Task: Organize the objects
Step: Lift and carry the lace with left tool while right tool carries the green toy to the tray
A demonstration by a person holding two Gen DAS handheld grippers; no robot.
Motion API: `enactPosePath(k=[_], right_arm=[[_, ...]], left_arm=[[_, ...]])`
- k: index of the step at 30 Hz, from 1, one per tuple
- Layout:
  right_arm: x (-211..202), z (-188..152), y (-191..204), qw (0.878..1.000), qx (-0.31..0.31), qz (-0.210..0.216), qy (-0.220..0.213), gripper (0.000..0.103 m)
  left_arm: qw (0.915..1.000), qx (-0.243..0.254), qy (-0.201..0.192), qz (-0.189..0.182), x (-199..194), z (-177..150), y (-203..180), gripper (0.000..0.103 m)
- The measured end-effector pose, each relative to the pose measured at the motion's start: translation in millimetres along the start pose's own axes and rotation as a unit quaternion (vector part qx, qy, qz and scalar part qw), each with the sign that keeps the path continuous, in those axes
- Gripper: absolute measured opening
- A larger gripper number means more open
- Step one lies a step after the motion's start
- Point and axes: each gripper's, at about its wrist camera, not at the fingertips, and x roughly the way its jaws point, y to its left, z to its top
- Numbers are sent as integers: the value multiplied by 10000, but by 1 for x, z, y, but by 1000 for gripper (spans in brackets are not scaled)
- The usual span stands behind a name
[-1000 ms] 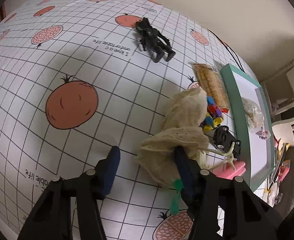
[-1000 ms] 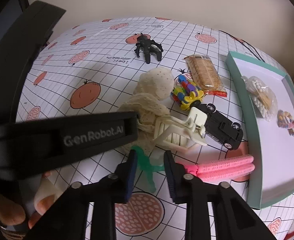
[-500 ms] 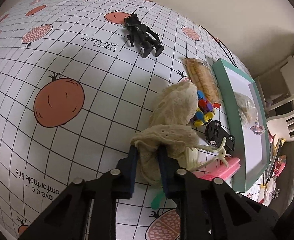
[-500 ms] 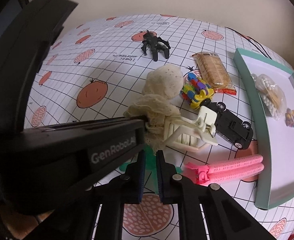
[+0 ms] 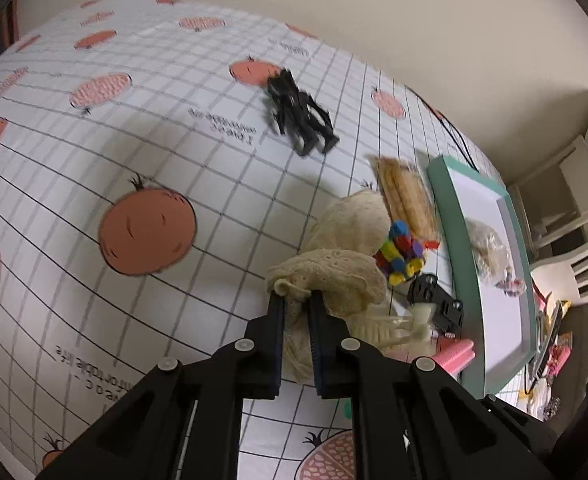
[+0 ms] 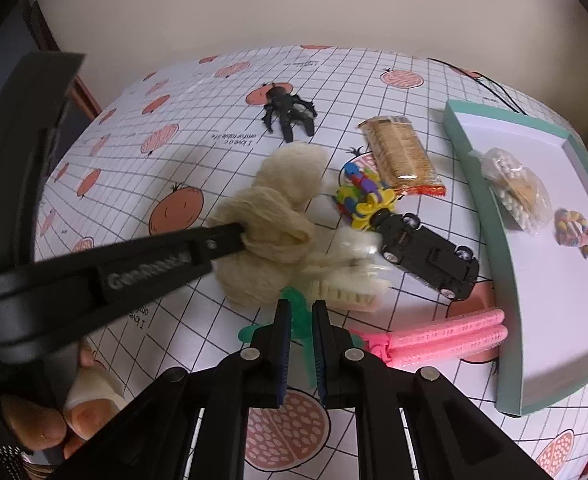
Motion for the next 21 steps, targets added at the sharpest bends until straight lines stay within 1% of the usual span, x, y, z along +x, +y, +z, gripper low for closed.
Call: enactPosePath(k=[1, 9, 13, 16, 21], right_arm=[[-1, 0, 0, 10000, 7, -8, -19, 11], [-14, 2, -2, 9995, 12, 23, -317, 11], [-26, 4, -4, 9982, 38, 80, -600, 11], [-37, 6, -7, 9959, 100, 78, -896, 11], [-54, 6, -17, 9915, 185, -190, -1272, 11]], left_arm=[[10000, 11, -93, 32, -9, -2, 5, 12], [9978, 7, -633, 202, -27, 5, 5, 12], [9943, 69, -1039, 248, -42, 8, -1, 12], [9912, 195, -1288, 240, -53, 9, -8, 12], [9849, 483, -1647, 222, -70, 8, -25, 12]])
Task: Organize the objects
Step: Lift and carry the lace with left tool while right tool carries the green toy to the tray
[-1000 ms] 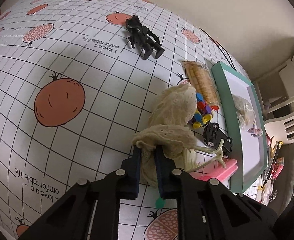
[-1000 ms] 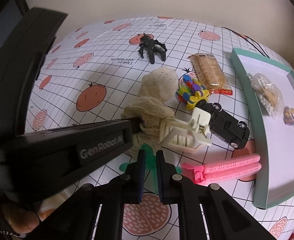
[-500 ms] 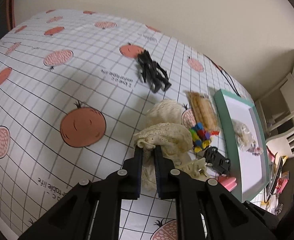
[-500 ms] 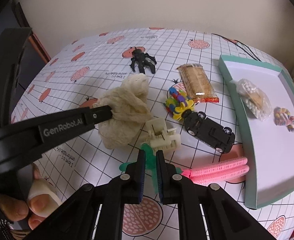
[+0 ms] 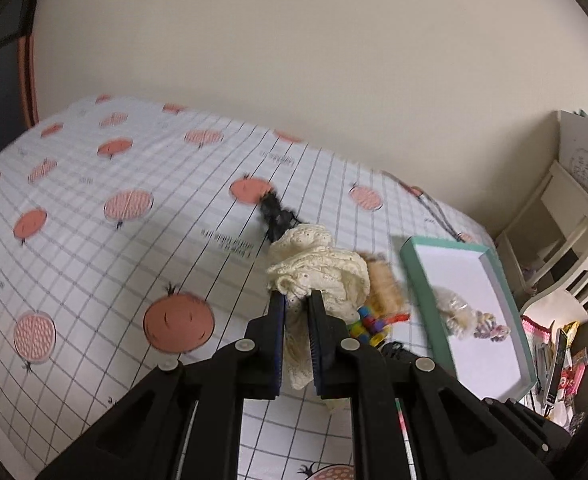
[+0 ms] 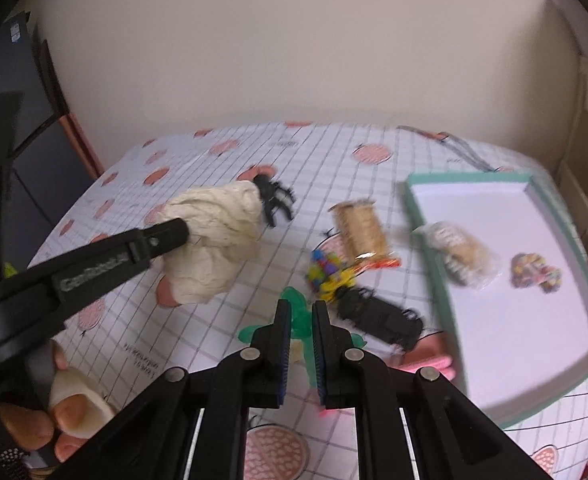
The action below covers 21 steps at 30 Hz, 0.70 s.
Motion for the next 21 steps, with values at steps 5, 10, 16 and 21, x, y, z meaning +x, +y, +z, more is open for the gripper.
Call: enactPosePath(k=[5, 10, 16, 21], right_arm=[[-7, 2, -20, 9991, 237, -297, -160, 11], [-9, 0, -45, 9970, 396, -650, -152, 11], [-14, -7, -80, 9937, 509, -984, -161, 11], [-19, -15, -114, 9893, 723, -1261, -126, 11]], left_arm=[[9990, 371, -196, -128, -10, 4, -26, 12], [9963, 791, -211, -263, -13, 3, -59, 12], [9905, 1321, -108, -358, -8, -7, -95, 12], [9865, 1578, -16, -437, -3, -14, -118, 11]])
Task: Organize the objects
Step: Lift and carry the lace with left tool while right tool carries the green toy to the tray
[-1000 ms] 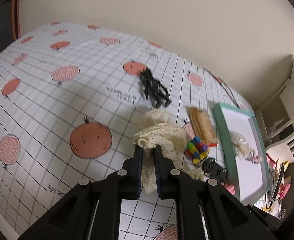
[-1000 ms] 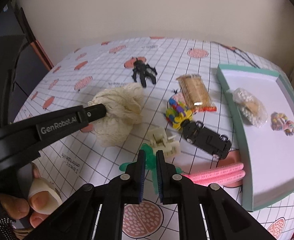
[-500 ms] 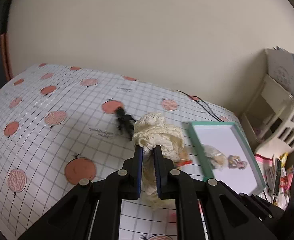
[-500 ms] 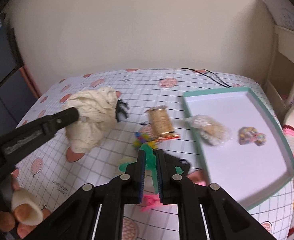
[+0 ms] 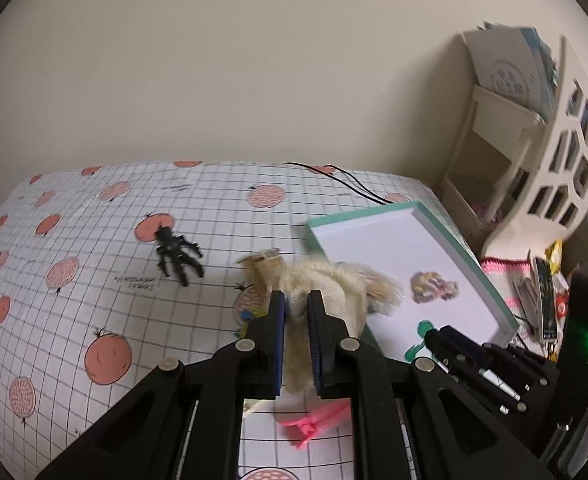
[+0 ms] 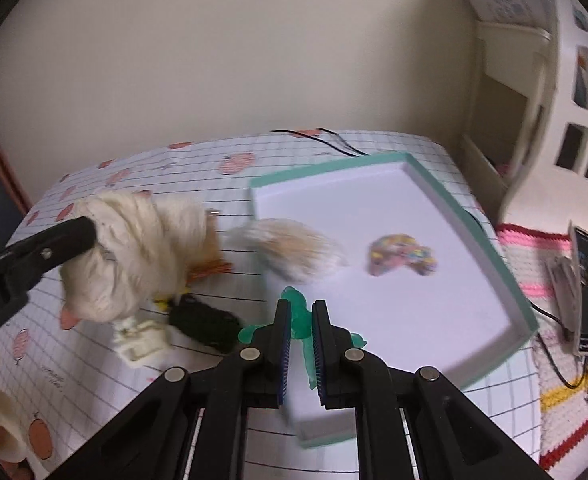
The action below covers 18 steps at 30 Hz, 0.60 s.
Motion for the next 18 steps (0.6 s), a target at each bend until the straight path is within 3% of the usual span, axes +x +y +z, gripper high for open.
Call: enactPosePath(k=[8, 18], right_arm=[[10, -9, -41, 9989, 95, -445, 135, 11], [19, -11, -75, 9971, 306, -668, 197, 11]], left_arm=[[9992, 270, 191, -245, 14, 1, -36, 10], [9971, 245, 598, -392, 38, -7, -40, 10]])
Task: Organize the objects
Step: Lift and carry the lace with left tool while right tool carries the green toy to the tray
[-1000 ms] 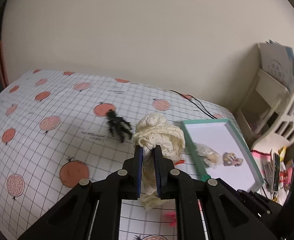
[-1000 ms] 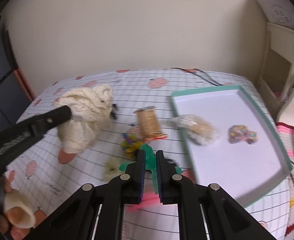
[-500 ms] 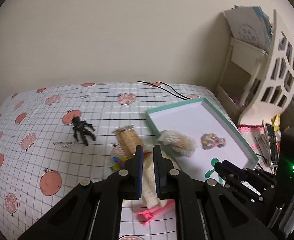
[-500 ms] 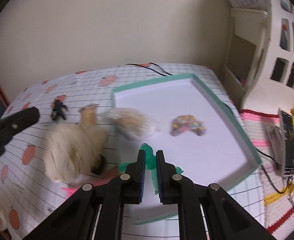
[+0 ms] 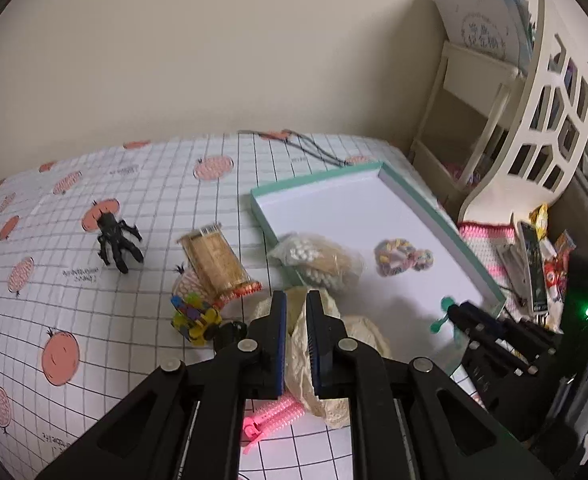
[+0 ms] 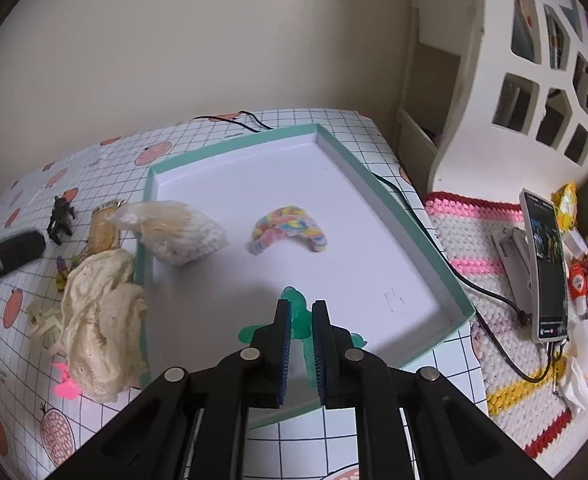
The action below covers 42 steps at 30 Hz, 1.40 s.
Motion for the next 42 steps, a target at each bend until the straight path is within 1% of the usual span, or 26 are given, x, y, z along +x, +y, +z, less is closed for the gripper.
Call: enactPosePath(k=[4, 5, 6, 7, 8, 9, 13, 14, 22, 24, 25, 26, 27, 28, 34, 37, 40, 42], right_arm=[[-2, 1, -1, 10000, 37, 38, -26, 11], [-3, 1, 0, 10000, 26, 48, -34, 11], [-3, 2, 0, 10000, 21, 58, -38, 11], [-3, 2, 0, 10000, 20, 67, -37, 11], [-3, 2, 0, 10000, 25, 77, -35, 11], [-3, 3, 0, 10000, 28, 82, -39, 11], [-2, 3, -1, 9999, 45, 105, -48, 11], [-2, 3, -2, 9999, 55, 106, -52, 11], [-3, 3, -3, 9998, 112, 148, -55, 11], [-2, 3, -3, 9998, 122, 148, -46, 11], [-2, 3, -4, 9998, 124, 159, -39, 11], [-1, 3, -4, 9998, 128, 164, -32, 11], [-1, 3, -4, 9998, 124, 163, -27, 11], [-1, 3, -4, 9998, 120, 165, -22, 11], [-3, 3, -4, 9997, 131, 197, -55, 11], [-3, 5, -4, 9997, 137, 201, -91, 11], [-4, 6, -5, 9996, 160, 203, -127, 11], [-4, 7, -7, 9995, 177, 197, -145, 11]], left_arm=[[9996, -153, 220, 8, 11, -4, 4, 12], [9995, -182, 243, 14, 12, -4, 4, 15], [9994, -206, 263, 9, 13, -5, 5, 23], [9993, -234, 288, 2, 15, -5, 6, 27], [9992, -256, 304, 0, 16, -6, 6, 33], [9991, -276, 324, -14, 17, -6, 6, 35], [9984, -292, 478, -35, 25, -8, 3, 37], [9983, -271, 511, -21, 27, -8, 2, 39], [9967, -101, 776, 194, 44, -15, -7, 40], [9964, -67, 806, 259, 46, -16, -8, 32], [9961, -29, 833, 284, 48, -16, -9, 30], [9960, 8, 853, 274, 49, -17, -10, 24], [9960, 27, 856, 270, 49, -17, -10, 15], [9959, 59, 865, 263, 50, -17, -10, 10], [9962, 39, 832, 243, 46, -16, -8, 5], [9980, 35, 581, 242, 35, -9, -9, 4], [9994, 96, 304, 96, 22, -2, -15, 4], [9997, 138, 160, -82, 16, 3, -21, 4]])
